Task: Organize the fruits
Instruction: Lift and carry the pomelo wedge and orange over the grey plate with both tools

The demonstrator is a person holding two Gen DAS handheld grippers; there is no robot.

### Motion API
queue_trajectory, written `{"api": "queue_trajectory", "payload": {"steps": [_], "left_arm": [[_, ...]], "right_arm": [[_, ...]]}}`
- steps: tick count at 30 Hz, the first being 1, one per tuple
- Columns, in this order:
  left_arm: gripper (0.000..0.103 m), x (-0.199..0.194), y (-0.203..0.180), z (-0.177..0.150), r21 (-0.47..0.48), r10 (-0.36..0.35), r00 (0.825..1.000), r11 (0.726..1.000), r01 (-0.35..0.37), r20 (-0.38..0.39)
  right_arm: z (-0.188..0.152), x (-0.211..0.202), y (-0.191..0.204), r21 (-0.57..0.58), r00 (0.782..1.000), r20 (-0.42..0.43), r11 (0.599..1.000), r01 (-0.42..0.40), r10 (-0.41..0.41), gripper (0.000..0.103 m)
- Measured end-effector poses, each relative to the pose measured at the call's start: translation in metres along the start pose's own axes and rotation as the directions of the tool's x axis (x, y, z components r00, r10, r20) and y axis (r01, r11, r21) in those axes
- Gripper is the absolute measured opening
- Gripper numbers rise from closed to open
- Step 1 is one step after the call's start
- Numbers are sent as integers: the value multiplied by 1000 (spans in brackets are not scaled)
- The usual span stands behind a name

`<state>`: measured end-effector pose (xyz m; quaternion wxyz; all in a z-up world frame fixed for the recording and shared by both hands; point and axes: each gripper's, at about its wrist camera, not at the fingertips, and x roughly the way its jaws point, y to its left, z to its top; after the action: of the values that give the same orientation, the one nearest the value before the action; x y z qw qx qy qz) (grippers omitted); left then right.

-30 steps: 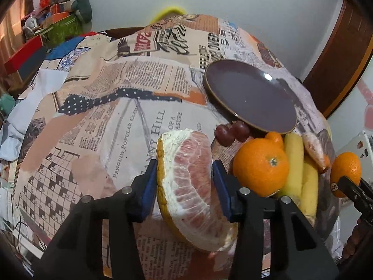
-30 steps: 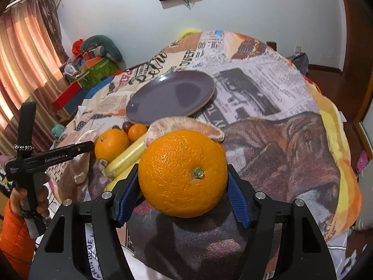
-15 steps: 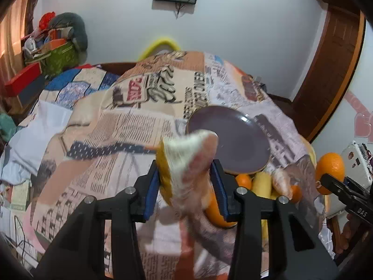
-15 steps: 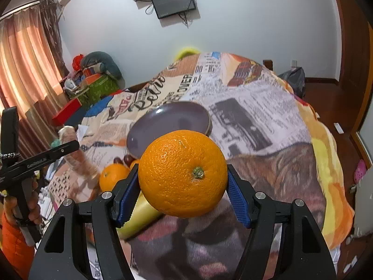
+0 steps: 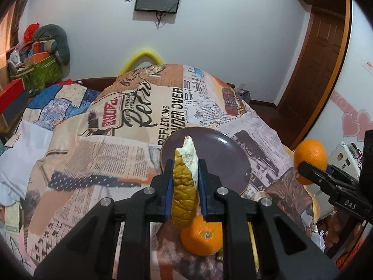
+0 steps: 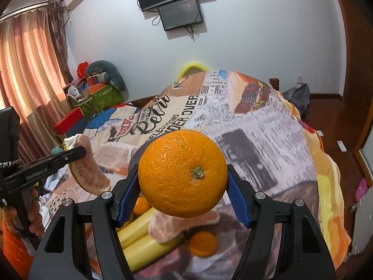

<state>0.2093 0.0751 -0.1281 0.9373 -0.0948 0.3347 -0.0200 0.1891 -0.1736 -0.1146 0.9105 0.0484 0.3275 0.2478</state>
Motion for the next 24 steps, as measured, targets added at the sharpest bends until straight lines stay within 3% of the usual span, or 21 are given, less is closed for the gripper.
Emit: {"api": "queue_trajectory", "payload": {"steps": [16, 24], "left_arm": [[18, 46, -7, 34, 29, -13, 1000, 999, 13, 0], [18, 76, -19, 42, 50, -69, 997, 996, 71, -42]], "right_arm": [[23, 54, -4, -95, 999, -31, 995, 9, -12, 66], [33, 89, -15, -160, 996, -84, 987, 30, -44, 66]]}}
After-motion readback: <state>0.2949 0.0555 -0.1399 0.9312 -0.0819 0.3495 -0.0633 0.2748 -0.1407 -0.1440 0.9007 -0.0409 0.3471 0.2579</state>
